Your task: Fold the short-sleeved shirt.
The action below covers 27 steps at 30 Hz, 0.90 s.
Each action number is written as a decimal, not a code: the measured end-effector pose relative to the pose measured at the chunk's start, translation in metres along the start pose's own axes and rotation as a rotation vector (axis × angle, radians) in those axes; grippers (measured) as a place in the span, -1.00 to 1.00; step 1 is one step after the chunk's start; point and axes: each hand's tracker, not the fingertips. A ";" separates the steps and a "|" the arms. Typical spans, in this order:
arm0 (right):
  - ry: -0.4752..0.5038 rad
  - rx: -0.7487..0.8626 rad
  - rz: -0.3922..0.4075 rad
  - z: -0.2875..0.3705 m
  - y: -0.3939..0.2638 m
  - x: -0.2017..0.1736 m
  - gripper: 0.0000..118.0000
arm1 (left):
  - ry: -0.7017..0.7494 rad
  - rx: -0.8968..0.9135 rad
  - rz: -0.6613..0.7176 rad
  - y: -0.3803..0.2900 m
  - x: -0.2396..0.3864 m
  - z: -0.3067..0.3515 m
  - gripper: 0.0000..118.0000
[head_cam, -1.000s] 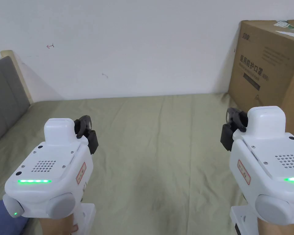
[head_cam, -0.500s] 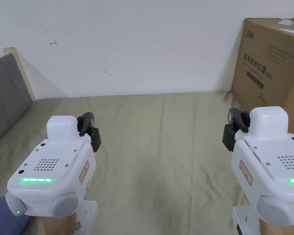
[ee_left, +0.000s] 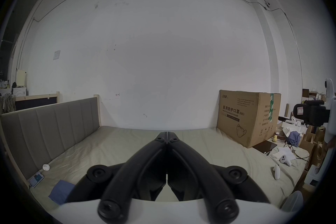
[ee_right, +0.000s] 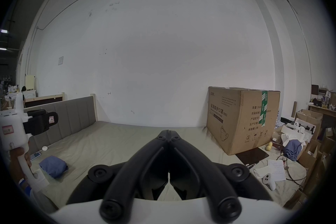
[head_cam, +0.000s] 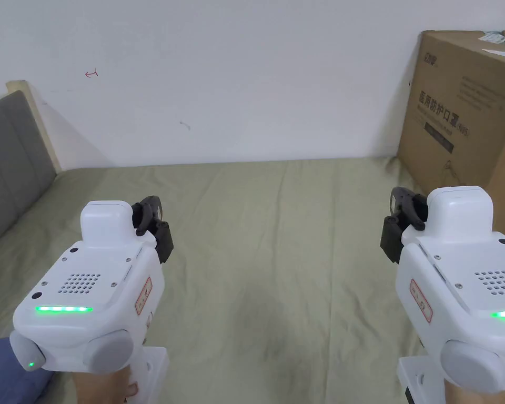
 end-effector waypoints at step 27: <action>0.006 -0.008 0.007 0.002 -0.001 -0.004 -1.00 | -0.008 -0.008 -0.003 -0.002 -0.003 0.000 -1.00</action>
